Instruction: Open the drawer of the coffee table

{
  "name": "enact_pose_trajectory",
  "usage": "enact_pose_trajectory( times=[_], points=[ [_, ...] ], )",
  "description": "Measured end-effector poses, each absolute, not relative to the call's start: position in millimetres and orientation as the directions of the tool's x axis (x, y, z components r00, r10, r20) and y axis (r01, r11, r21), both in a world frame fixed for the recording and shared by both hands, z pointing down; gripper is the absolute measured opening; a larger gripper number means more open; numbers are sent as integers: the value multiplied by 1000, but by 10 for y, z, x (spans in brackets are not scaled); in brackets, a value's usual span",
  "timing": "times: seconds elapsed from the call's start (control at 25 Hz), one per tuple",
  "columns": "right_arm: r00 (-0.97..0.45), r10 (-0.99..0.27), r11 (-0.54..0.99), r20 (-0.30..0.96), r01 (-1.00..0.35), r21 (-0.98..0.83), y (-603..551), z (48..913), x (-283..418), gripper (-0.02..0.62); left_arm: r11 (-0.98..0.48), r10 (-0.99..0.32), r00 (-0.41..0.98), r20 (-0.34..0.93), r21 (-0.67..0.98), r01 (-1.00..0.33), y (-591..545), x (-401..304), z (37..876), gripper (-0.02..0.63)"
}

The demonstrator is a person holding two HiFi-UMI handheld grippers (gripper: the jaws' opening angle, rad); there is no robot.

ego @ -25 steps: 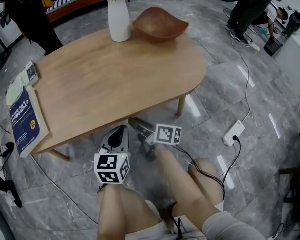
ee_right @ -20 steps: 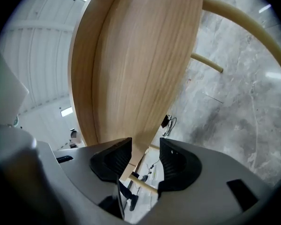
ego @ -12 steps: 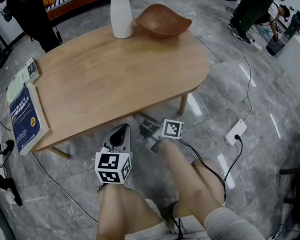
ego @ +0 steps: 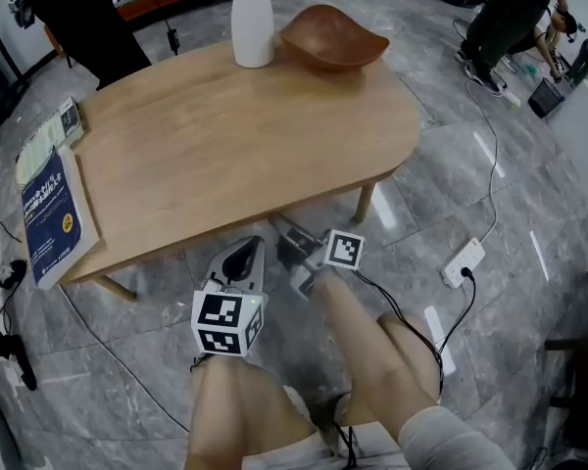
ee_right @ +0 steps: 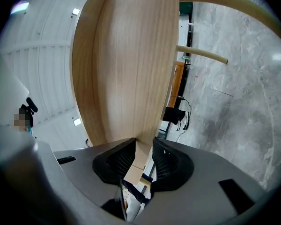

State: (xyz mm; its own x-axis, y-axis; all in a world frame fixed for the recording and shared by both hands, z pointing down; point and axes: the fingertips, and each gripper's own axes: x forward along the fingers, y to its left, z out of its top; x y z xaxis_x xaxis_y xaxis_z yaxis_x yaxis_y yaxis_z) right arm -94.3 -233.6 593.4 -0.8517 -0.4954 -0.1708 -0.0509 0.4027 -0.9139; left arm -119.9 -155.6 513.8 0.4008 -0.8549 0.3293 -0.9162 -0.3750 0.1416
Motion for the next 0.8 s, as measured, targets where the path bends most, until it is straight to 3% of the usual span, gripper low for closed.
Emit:
enact_pose_trajectory(
  times=[0.8],
  points=[
    [-862, -467, 404, -197, -10, -915, -2045, 5894, -864, 112, -388, -851, 407, 333, 125, -913, -1561, -1229, 5154, 9]
  ],
)
